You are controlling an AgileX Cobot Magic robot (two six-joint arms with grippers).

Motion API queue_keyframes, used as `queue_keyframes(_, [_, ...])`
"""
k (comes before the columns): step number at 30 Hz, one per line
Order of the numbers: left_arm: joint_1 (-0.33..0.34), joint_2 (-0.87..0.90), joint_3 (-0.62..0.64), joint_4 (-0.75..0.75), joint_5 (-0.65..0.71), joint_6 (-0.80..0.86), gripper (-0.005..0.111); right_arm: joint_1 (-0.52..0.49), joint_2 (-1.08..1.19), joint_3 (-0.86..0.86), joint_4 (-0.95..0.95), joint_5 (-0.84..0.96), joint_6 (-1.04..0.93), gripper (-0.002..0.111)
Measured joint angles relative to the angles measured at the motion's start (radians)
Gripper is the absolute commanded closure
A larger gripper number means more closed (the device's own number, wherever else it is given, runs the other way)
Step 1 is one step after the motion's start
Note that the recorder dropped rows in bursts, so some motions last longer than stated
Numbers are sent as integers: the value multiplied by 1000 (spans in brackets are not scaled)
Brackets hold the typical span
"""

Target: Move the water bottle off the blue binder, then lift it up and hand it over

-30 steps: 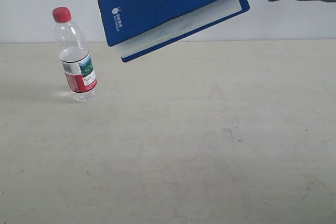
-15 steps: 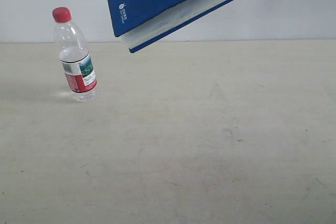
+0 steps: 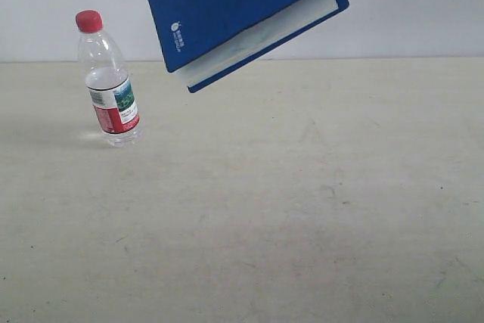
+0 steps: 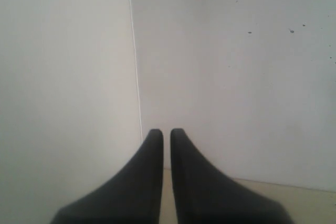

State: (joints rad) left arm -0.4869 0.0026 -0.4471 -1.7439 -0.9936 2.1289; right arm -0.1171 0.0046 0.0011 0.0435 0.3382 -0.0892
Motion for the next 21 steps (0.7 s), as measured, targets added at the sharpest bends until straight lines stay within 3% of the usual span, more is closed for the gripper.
queue_keyframes(5, [26, 0, 0, 0, 89, 0, 102, 0, 0, 0, 0, 0, 2, 109])
queue_keyframes(8, [143, 0, 0, -2, 270, -23, 102, 0, 0, 0, 0, 0, 4, 109])
queue_keyframes(9, [244, 0, 0, -2, 417, -48, 102, 0, 0, 0, 0, 0, 4, 109])
queue_keyframes(11, [328, 0, 0, -2, 543, -73, 102, 0, 0, 0, 0, 0, 4, 109])
queue_keyframes(16, [460, 0, 7, 0, 780, -226, 102, 0, 0, 0, 0, 0, 4, 109])
queue_keyframes(21, [517, 0, 79, 0, 947, -422, 102, 0, 0, 0, 0, 0, 4, 109])
